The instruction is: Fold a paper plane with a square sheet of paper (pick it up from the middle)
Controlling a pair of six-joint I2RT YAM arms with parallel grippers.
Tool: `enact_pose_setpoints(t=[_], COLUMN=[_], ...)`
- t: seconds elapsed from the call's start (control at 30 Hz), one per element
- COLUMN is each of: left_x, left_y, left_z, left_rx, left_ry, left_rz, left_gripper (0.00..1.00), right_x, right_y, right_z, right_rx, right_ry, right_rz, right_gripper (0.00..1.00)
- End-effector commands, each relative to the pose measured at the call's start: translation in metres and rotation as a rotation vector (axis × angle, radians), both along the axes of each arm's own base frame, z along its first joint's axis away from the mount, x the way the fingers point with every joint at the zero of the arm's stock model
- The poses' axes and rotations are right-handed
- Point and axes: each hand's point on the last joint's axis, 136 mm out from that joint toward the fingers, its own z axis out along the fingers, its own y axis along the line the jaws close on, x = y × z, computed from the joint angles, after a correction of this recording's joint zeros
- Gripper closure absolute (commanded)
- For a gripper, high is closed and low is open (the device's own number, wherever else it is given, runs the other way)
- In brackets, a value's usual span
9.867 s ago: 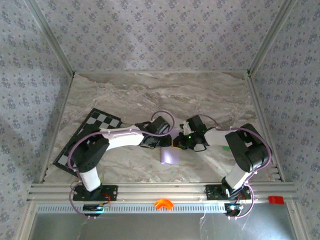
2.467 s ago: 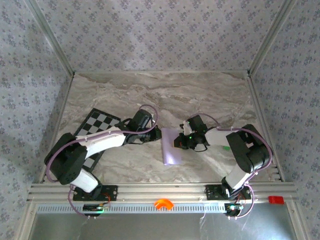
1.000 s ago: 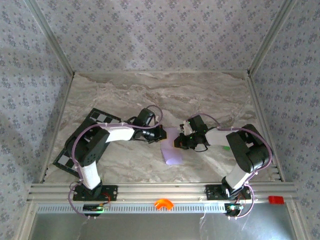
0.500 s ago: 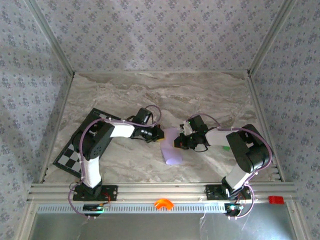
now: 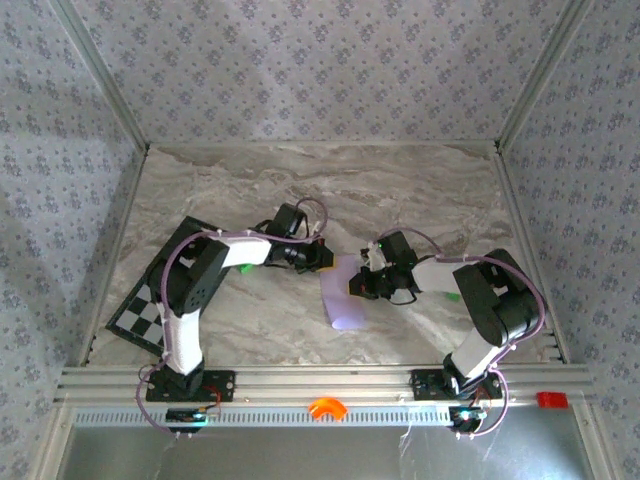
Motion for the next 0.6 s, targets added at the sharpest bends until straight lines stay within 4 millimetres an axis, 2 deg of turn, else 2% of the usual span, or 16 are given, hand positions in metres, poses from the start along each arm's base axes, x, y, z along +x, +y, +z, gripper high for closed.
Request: enact_pose_setpoints(t=[0.0, 0.13, 0.37, 0.57], left_x=[-0.002, 0.009, 0.041, 0.054], left_y=[0.009, 0.024, 0.046, 0.058], left_z=[-0.017, -0.027, -0.034, -0.034], left_rx=[0.026, 0.064, 0.112, 0.182], left_ry=[0.035, 0.025, 0.007, -0.010], left_rz=[-0.018, 0.032, 0.190, 0.273], left_gripper=[1.00, 1.00, 1.00, 1.00], right_x=[-0.030, -0.031, -0.032, -0.031], right_y=[-0.038, -0.039, -0.040, -0.039], right_z=[-0.044, -0.044, -0.045, -0.043], right_rx=[-0.194, -0.195, -0.191, -0.180], right_ry=[0.139, 0.140, 0.140, 0.135], right_rz=[-0.061, -0.062, -0.073, -0.087], right_gripper=[1.00, 1.00, 1.00, 1.00])
